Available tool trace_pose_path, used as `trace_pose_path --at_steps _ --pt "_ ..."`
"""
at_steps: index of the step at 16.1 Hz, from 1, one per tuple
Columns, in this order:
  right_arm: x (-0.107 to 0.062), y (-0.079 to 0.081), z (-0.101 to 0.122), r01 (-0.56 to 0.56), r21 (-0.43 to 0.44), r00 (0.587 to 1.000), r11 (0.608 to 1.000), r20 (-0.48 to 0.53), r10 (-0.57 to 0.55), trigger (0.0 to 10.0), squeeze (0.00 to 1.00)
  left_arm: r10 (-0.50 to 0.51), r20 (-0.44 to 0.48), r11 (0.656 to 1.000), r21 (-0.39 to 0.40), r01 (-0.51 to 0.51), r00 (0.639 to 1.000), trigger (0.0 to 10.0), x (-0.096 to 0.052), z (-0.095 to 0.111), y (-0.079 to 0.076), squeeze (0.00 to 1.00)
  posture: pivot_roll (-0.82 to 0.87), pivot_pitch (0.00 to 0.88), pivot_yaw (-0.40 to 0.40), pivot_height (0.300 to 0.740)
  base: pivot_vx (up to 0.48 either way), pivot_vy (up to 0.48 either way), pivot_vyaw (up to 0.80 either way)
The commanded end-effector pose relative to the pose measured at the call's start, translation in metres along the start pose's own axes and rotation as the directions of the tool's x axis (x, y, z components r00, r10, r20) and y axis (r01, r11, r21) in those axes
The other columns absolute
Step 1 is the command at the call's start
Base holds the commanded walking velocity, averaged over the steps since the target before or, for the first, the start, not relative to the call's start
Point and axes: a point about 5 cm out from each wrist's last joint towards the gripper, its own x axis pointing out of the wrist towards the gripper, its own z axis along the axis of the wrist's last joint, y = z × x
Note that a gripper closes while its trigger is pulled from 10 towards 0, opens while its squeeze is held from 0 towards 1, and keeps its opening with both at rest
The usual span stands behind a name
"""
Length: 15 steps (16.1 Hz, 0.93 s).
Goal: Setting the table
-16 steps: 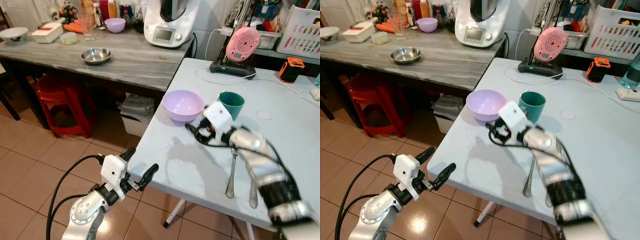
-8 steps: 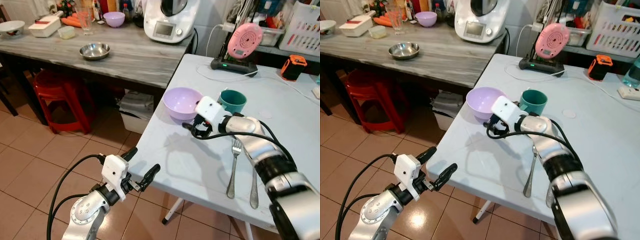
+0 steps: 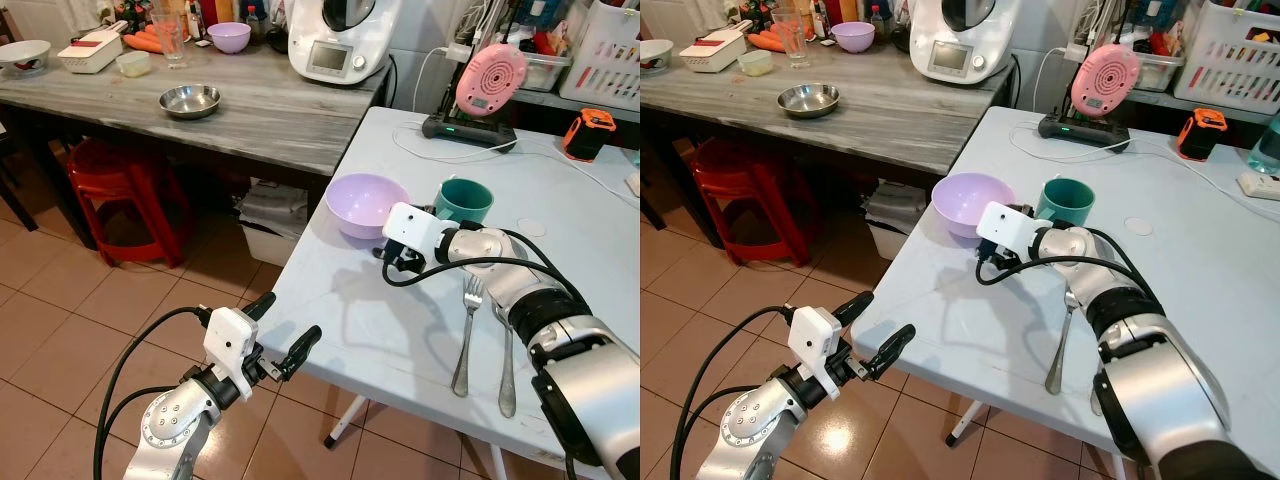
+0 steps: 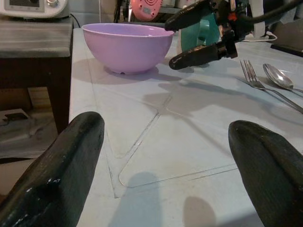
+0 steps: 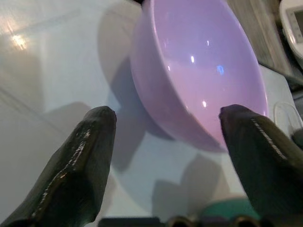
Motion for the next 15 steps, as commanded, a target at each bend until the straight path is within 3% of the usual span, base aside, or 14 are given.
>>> trace_pose_path --at_steps 1,5,15 --pt "-0.001 -0.005 0.000 0.016 -0.050 1.000 0.999 -0.014 -0.017 0.0 0.00 0.004 -0.001 1.000 0.013 -0.004 1.000 10.0 -0.001 0.003 0.000 0.00 0.05 0.037 -0.028 0.740 0.000 0.000 0.00" --pt "-0.004 -0.005 -0.006 0.056 -0.150 0.997 0.987 -0.035 -0.062 0.0 0.00 0.015 -0.007 1.000 0.017 -0.015 1.000 10.0 0.000 0.003 0.002 0.00 0.05 0.036 -0.029 0.740 0.000 0.000 0.00" --pt "-0.010 -0.010 -0.011 0.119 -0.245 0.991 0.962 -0.025 -0.128 0.0 0.00 0.027 -0.028 0.999 0.036 -0.026 0.999 10.0 0.003 0.002 0.004 0.00 0.05 0.029 -0.018 0.740 0.000 0.000 0.00"
